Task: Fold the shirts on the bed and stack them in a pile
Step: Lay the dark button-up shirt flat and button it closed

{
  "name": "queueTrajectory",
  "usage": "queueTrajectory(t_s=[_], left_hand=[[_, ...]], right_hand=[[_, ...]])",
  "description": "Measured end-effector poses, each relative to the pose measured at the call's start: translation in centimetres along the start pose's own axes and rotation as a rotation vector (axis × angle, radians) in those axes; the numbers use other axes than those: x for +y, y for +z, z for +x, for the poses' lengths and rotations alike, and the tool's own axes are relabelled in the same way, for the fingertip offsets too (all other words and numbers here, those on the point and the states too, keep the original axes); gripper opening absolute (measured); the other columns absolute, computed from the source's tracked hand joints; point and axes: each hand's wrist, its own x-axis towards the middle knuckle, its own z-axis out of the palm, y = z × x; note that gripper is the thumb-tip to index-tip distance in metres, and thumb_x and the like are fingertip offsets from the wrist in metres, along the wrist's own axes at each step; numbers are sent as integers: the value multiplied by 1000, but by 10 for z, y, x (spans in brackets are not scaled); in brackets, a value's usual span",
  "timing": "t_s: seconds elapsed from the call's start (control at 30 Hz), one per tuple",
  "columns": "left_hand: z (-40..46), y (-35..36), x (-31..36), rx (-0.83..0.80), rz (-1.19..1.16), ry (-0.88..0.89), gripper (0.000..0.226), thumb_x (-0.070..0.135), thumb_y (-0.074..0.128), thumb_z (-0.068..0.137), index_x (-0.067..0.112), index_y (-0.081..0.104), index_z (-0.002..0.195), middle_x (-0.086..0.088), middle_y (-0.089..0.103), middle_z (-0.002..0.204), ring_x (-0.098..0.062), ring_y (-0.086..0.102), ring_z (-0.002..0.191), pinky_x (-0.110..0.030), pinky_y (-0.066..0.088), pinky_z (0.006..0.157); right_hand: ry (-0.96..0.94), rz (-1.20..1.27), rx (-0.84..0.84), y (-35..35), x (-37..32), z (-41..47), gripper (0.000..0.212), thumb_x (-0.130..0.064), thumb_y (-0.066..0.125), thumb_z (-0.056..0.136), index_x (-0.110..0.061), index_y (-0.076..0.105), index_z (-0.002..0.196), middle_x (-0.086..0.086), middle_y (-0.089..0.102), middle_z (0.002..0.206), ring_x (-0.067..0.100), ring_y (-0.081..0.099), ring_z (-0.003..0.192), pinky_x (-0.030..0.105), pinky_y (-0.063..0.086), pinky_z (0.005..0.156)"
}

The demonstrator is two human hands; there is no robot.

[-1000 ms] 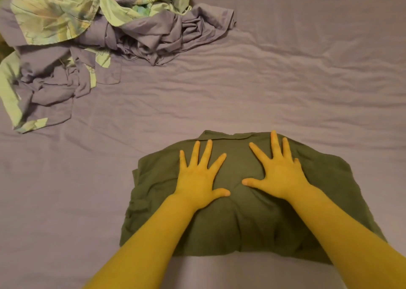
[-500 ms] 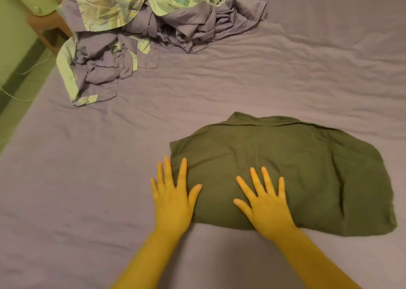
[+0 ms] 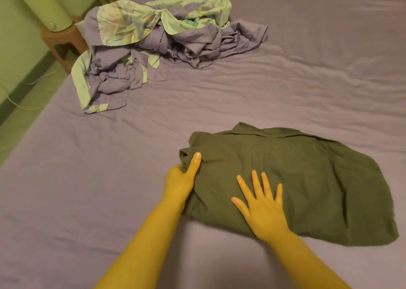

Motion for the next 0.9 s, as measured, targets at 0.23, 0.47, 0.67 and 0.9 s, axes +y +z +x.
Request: queueTrajectory(t_s=[0.23, 0.47, 0.67, 0.9], left_hand=[[-25, 19, 33, -212, -120, 129, 43, 59, 62, 79, 28, 63, 109, 2, 69, 109, -14, 66, 97, -39, 53, 90], [-63, 71, 79, -675, -247, 81, 62, 68, 20, 88, 38, 38, 140, 13, 69, 90, -1, 69, 78, -26, 58, 67], [-83, 142, 90, -754, -182, 104, 66, 72, 14, 84, 43, 34, 139, -13, 64, 84, -28, 67, 97, -18, 53, 66], [-69, 184, 54, -323, 761, 777, 53, 35, 35, 101, 30, 15, 150, -2, 37, 142, -22, 33, 130, -36, 31, 110]], right_hand=[[-2, 752, 96, -65, -9, -4, 54, -70, 19, 85, -55, 2, 134, -15, -6, 157, 8, -11, 144, 36, 1, 118], [-180, 833, 374, -155, 1, -46, 66, -52, 49, 88, -62, 4, 135, -27, -20, 151, -6, 7, 139, 11, 33, 96], [108, 599, 293, -169, 73, -52, 69, -27, 54, 94, -48, 12, 144, -8, -8, 158, 25, 47, 120, 33, 46, 92], [196, 661, 308, -134, 170, -52, 73, -1, 48, 92, -36, 15, 147, 7, 9, 158, 27, 18, 143, 37, 23, 116]])
